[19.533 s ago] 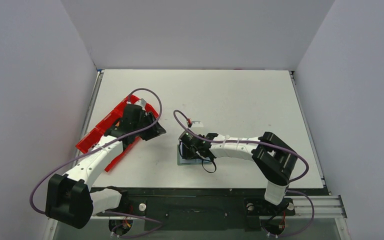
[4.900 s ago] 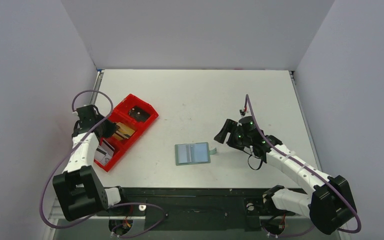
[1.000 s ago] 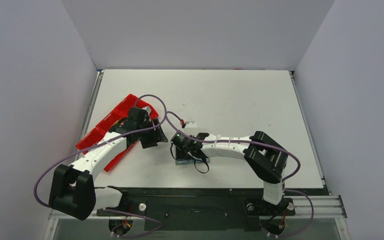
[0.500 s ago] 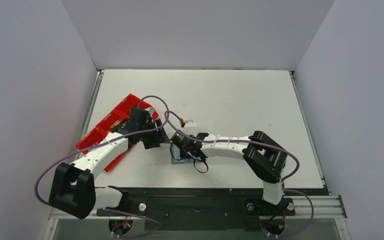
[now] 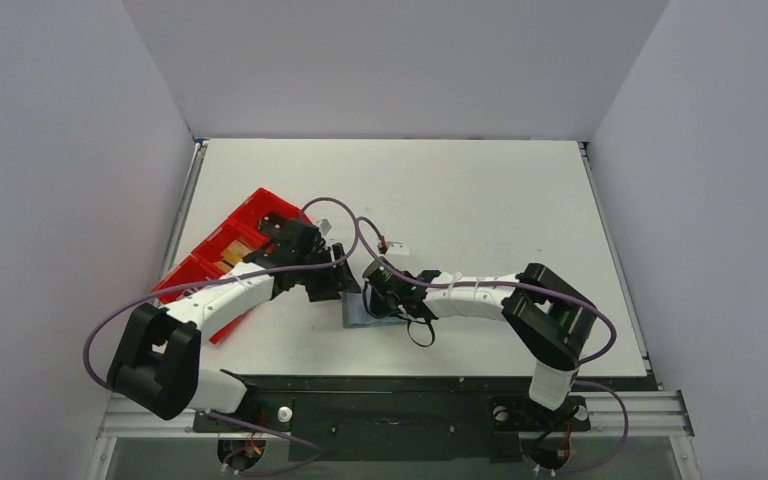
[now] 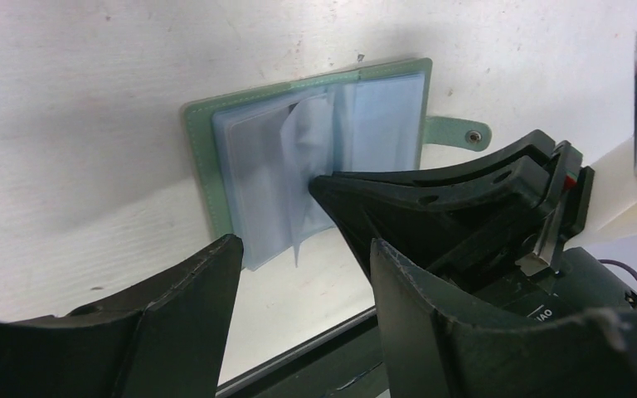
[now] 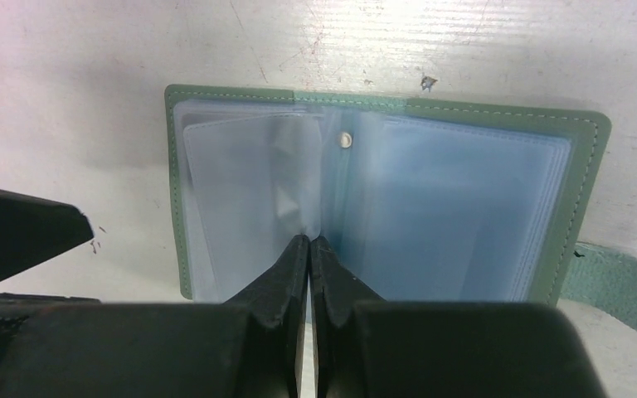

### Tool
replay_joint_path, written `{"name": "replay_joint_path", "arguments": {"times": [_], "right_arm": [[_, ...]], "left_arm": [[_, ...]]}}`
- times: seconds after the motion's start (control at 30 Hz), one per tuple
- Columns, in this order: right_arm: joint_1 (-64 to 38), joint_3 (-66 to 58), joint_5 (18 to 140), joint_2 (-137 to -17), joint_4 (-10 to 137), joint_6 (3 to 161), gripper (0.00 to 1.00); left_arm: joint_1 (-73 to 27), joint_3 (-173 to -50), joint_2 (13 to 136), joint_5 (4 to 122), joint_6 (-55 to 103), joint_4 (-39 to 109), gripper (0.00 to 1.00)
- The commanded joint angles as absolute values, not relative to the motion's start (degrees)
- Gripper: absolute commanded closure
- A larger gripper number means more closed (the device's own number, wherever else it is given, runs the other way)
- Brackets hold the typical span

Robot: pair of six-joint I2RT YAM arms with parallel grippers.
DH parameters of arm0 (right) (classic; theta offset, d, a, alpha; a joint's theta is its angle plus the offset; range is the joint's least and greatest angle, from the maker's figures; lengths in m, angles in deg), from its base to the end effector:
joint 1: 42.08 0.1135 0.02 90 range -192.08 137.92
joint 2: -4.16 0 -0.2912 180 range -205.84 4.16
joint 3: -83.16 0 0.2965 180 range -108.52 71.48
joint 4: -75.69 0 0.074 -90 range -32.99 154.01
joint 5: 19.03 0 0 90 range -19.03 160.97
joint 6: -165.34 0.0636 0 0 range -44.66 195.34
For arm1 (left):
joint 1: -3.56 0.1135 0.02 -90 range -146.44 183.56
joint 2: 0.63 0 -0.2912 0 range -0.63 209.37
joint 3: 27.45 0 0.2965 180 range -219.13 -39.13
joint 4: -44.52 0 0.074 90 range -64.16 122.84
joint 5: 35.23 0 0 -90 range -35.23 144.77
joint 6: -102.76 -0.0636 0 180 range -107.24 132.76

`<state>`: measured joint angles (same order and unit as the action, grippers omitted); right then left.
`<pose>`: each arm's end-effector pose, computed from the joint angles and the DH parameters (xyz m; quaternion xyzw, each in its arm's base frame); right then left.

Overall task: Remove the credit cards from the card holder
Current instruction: Remove the credit card from the card holder.

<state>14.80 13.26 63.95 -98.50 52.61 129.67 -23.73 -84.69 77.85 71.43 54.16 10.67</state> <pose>0.2306 0.3393 0.1237 -0.0033 0.9543 0.2088 0.2139 0.2720 -0.1608 0.1808 -0.0728 0.9421 -0.2816 0.1671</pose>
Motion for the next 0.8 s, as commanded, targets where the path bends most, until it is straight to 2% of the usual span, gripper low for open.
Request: {"name": "replay_joint_path", "arguments": {"times": [0.0,0.17,0.43,0.6,0.77], "right_arm": [[13.5,17.5,68.7,-98.7,56.0,130.4,1.00],[12.6,18.8,70.0,-98.2,57.4,130.9,1.00],[11.8,20.0,70.4,-97.8,59.2,131.4,1.00],[11.4,20.7,70.5,-96.9,59.8,131.4,1.00],[11.3,20.8,70.4,-95.5,59.7,131.1,1.00]], "left_arm": [[-24.6,-84.2,79.5,74.2,56.1,17.7,0.45],[-25.8,-84.0,82.3,74.4,56.6,19.6,0.48],[-26.3,-83.4,86.5,74.0,57.0,22.3,0.64],[-26.6,-83.2,88.6,73.0,56.9,23.3,0.68],[-27.2,-83.2,90.1,72.8,57.2,24.7,0.80]]}}
